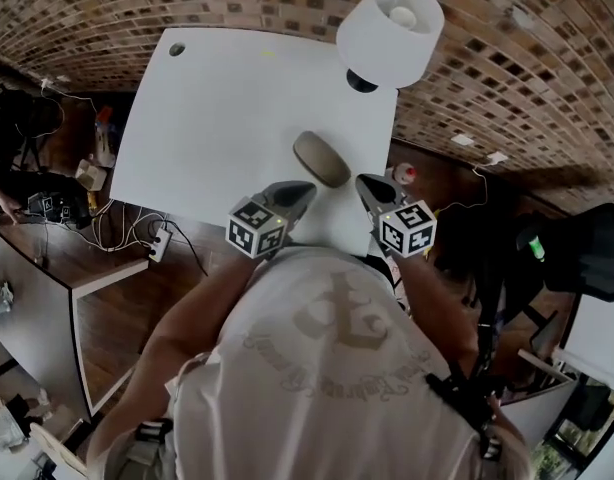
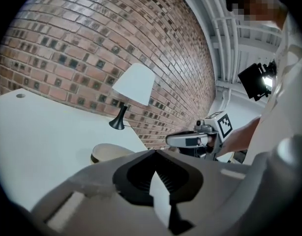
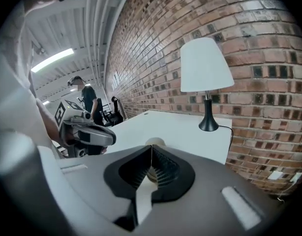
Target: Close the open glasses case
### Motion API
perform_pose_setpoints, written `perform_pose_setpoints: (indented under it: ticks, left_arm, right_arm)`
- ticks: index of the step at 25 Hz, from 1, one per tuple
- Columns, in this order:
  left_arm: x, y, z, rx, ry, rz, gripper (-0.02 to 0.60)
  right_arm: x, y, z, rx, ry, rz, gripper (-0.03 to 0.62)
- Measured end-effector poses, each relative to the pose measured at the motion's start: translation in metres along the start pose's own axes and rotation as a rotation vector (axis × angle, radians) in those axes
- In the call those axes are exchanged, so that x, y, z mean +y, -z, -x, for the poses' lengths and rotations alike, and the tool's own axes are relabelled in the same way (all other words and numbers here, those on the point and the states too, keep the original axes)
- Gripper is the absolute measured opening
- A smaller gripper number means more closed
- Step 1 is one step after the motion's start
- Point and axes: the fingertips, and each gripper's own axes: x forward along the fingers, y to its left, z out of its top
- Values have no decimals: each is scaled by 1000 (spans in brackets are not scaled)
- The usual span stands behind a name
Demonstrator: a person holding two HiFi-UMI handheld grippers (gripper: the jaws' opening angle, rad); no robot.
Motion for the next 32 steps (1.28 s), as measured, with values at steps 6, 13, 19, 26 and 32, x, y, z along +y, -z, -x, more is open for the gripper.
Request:
perform_pose_setpoints:
  ticks: [6,13,19,26,32]
  left_arm:
    - [-26,-16,-9,-81,-28,-22,3]
    - [-80,0,-27,-104,-106,-10,2]
    - [-115,20,-34,-94,-170,-6,2]
    - [-157,45,-31,-99,-255,-17,2]
    - [-187,67,-39,-95,-276,-12,2]
  right_arm:
    - [6,-4,35,-60,-51,4,9]
    - [4,5,96,-119,-117,-8,9]
    - [3,28,134,-130,-157,-18,8]
    - [12,54,170,-126,-205,-16,8]
    - [9,75,197,-131,-224,-24,8]
